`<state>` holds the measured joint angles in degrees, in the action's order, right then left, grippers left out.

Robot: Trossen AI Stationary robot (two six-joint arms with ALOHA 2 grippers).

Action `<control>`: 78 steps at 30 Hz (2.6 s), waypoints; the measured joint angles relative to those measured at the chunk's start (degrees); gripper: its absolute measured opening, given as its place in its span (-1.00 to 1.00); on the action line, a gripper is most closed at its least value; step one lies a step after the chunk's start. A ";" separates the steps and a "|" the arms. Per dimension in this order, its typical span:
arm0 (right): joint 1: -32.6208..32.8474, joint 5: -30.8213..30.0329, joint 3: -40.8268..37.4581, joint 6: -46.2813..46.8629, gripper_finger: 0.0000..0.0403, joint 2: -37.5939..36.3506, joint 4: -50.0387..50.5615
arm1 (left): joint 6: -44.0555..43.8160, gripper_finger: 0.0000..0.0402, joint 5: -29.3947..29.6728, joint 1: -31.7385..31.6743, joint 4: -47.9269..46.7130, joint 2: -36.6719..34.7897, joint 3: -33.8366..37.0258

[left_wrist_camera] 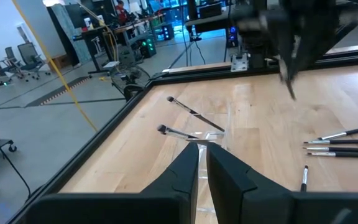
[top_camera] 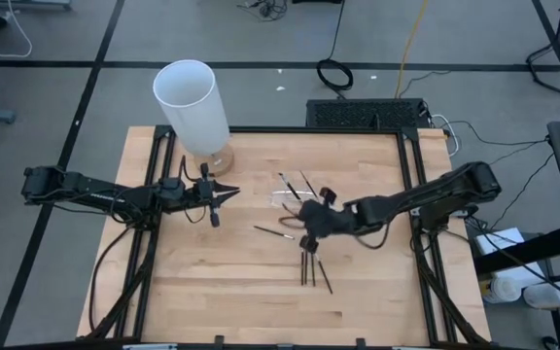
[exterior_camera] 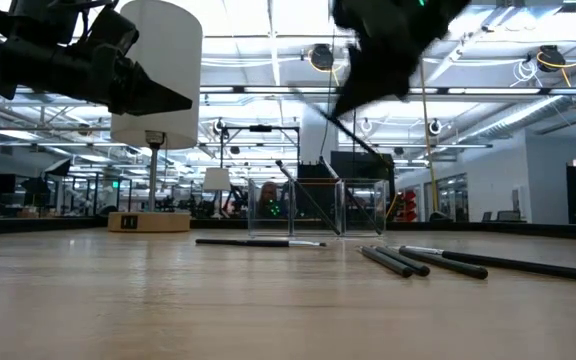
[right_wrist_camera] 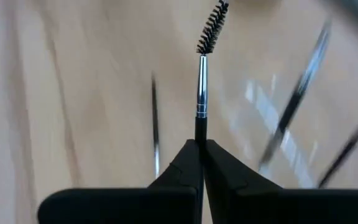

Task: Put items in baskets/containers
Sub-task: Put the black brow brush into the transparent organizer

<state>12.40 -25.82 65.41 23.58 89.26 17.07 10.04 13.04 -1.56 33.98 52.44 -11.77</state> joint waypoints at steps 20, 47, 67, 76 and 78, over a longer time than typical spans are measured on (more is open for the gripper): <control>-14.27 -6.89 -30.99 -18.48 -1.00 -10.16 -55.75 | 0.20 -0.79 0.00 -0.07 -0.54 -0.02 0.00; -14.31 -8.66 -33.75 -15.79 -1.00 -1.44 -62.72 | -0.04 -0.79 -0.09 -0.07 0.54 0.00 0.02; -13.79 -6.42 -33.73 -9.91 -1.00 -1.47 -56.18 | -0.01 -0.79 -0.04 -0.07 0.47 -0.01 0.02; -13.83 -5.51 -33.70 -7.09 -1.00 -1.47 -53.40 | -0.13 -0.79 -0.03 -0.07 0.47 0.00 0.02; -13.83 -5.43 -33.70 -7.09 -1.00 -1.47 -53.01 | -0.15 -0.79 -0.02 -0.07 0.48 -0.01 0.02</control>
<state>-1.43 -31.24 31.70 16.49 87.79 -35.95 9.89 13.02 -1.63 34.46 52.43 -11.75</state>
